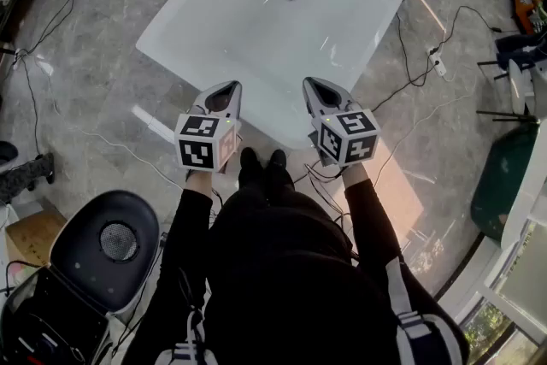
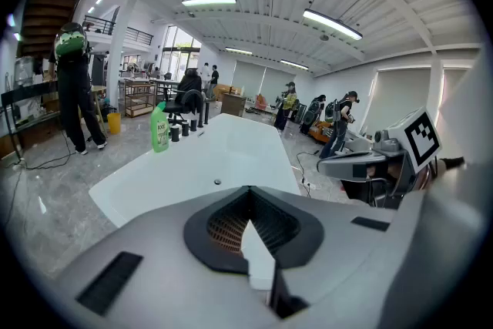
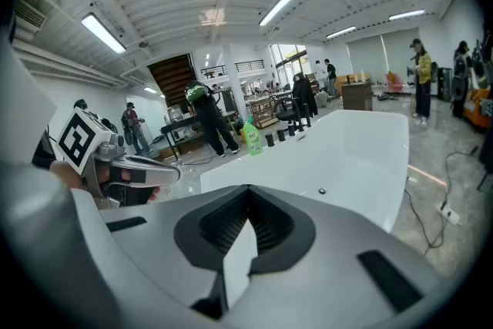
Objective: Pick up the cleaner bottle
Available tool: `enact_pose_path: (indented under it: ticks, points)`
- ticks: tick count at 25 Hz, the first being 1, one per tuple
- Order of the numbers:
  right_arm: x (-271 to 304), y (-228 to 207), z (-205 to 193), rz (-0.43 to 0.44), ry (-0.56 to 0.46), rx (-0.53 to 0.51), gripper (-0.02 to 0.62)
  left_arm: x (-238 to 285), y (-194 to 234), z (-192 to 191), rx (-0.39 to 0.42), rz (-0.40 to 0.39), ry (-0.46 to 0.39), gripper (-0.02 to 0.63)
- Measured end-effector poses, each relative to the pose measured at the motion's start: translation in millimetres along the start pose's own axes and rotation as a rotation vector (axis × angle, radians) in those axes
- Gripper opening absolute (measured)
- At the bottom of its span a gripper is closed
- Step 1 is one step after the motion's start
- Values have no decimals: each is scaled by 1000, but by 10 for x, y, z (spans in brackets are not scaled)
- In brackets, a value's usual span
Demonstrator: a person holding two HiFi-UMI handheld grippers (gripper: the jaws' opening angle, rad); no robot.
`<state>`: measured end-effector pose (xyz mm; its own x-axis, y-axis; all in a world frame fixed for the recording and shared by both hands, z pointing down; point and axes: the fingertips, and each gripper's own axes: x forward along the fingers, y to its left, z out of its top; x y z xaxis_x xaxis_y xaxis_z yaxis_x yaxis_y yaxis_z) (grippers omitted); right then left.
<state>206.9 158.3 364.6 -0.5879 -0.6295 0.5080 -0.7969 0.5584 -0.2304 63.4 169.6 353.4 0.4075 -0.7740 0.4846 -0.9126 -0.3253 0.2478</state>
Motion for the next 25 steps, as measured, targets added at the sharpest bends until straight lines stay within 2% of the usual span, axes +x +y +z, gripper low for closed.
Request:
enact_pose_path:
  ticks: [16, 25]
  points:
    - [-51, -7, -6, 7, 9, 12, 1, -39, -31, 27, -28, 6, -2, 8]
    - [89, -54, 25, 11, 26, -2, 2, 22, 117, 86, -51, 30, -7, 8]
